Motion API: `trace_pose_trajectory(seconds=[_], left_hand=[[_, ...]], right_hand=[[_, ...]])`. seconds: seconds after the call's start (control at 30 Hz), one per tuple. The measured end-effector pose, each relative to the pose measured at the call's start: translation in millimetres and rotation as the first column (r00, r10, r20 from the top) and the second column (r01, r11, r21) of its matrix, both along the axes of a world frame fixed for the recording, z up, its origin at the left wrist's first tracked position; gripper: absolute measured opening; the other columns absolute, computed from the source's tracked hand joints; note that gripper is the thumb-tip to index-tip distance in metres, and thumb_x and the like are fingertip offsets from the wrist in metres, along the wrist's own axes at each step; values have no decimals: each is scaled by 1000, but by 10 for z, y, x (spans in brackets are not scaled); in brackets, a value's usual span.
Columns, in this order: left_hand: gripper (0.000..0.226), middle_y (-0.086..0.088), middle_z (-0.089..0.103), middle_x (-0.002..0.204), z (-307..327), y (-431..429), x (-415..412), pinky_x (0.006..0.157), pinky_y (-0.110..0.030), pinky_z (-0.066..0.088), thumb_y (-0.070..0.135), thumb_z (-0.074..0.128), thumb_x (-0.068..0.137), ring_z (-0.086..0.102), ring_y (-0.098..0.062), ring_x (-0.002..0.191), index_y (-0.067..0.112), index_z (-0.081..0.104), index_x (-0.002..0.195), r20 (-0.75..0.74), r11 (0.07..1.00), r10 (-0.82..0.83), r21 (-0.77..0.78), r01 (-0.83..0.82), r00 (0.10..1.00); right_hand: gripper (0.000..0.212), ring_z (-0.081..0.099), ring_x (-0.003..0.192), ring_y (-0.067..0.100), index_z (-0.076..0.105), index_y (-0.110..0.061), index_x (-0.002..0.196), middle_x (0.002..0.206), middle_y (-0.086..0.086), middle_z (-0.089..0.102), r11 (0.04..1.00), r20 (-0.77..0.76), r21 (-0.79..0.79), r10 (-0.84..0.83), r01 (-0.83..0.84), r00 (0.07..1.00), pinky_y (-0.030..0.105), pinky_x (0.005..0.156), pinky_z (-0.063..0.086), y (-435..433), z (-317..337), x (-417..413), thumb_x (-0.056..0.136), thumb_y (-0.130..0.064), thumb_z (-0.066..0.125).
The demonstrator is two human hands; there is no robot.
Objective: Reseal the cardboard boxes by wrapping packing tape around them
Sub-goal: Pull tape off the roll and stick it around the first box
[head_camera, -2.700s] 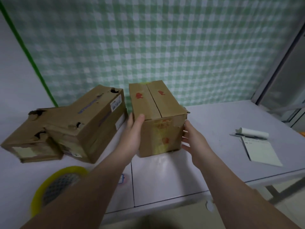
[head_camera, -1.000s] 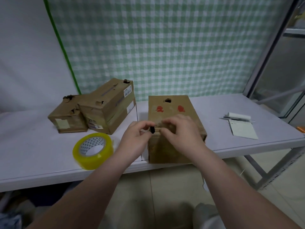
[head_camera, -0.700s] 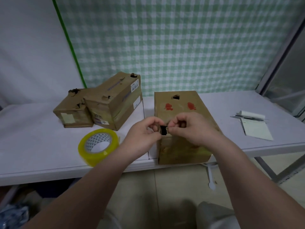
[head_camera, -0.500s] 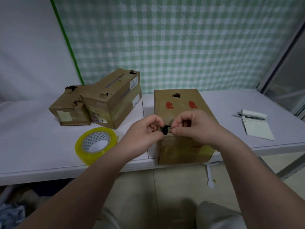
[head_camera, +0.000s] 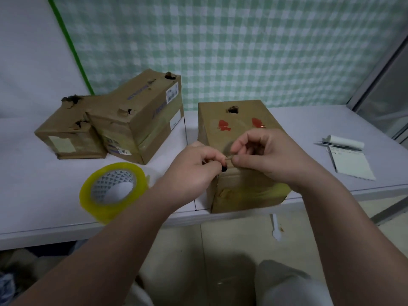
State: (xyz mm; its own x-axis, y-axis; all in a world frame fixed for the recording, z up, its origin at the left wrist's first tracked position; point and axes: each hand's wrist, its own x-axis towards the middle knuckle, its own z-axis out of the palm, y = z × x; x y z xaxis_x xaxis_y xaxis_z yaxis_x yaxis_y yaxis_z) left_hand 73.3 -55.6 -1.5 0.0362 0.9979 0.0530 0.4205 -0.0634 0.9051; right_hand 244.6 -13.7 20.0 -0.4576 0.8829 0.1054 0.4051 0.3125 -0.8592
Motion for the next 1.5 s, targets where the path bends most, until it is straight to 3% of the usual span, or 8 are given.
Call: trace_pose_trajectory(seconds=[0.2, 0.4, 0.57, 0.9, 1.03, 1.3, 1.4, 1.5], left_hand=[[17, 6, 47, 79, -22, 95, 47, 58, -5, 34, 33, 71, 79, 48, 6, 67, 29, 67, 63, -110, 992, 97, 92, -87, 989], [22, 4, 47, 83, -90, 98, 76, 62, -4, 35, 25, 70, 81, 47, 3, 71, 18, 65, 60, -52, 978, 175, 120, -167, 983], [32, 1, 46, 78, -123, 100, 136, 59, -12, 35, 19, 63, 86, 45, -4, 76, 2, 64, 59, -202, 939, 296, 241, -245, 934], [28, 12, 42, 87, -98, 52, 211, 61, -3, 33, 25, 65, 84, 46, 2, 77, 9, 66, 61, -282, 917, 379, 242, -317, 881], [29, 16, 40, 92, -117, 21, 256, 61, -3, 33, 30, 61, 85, 45, 9, 76, 13, 65, 62, -275, 901, 410, 272, -339, 870], [28, 3, 44, 107, -203, 41, 358, 66, 1, 36, 30, 56, 85, 43, 22, 86, 15, 63, 62, -216, 848, 500, 319, -423, 839], [22, 6, 43, 105, -191, 28, 349, 69, 2, 36, 39, 51, 81, 40, 25, 91, 29, 58, 63, -253, 851, 499, 325, -413, 829], [26, 7, 44, 103, -166, 24, 307, 62, -5, 38, 42, 49, 82, 42, 23, 92, 27, 64, 66, -321, 861, 484, 342, -377, 814]], right_hand=[[16, 58, 71, 7, 69, -16, 93, 81, 1, 68, 1000, -9, 7, 21, -21, 1000, 14, 67, 48, 105, 3, 11, 81, -5, 72], [23, 60, 71, 2, 69, -29, 88, 85, -7, 68, 998, 46, 64, -2, -1, 999, 13, 65, 46, 138, -15, 2, 79, -9, 74], [21, 57, 67, 0, 68, -28, 84, 77, -9, 65, 992, 61, 108, -68, 61, 996, 12, 65, 48, 127, -42, -42, 76, -12, 78], [24, 57, 69, -1, 69, -32, 84, 77, -12, 65, 987, 91, 157, -59, 44, 994, 9, 66, 45, 118, -58, 15, 82, -8, 70], [18, 57, 77, 0, 72, -40, 91, 83, -17, 60, 979, 161, 204, -13, -20, 987, 16, 71, 47, 91, -63, 33, 84, -23, 70], [18, 52, 85, -2, 73, -40, 95, 83, -20, 53, 974, 247, 208, 39, -93, 968, 6, 77, 40, 105, -55, 33, 87, -26, 64], [17, 51, 84, -3, 72, -39, 99, 84, -21, 52, 972, 294, 209, 43, -108, 955, 6, 78, 40, 103, -62, 23, 89, -31, 61], [17, 51, 81, -3, 72, -39, 100, 85, -22, 52, 970, 298, 223, 31, -101, 954, 9, 70, 43, 94, -65, 24, 89, -34, 60]])
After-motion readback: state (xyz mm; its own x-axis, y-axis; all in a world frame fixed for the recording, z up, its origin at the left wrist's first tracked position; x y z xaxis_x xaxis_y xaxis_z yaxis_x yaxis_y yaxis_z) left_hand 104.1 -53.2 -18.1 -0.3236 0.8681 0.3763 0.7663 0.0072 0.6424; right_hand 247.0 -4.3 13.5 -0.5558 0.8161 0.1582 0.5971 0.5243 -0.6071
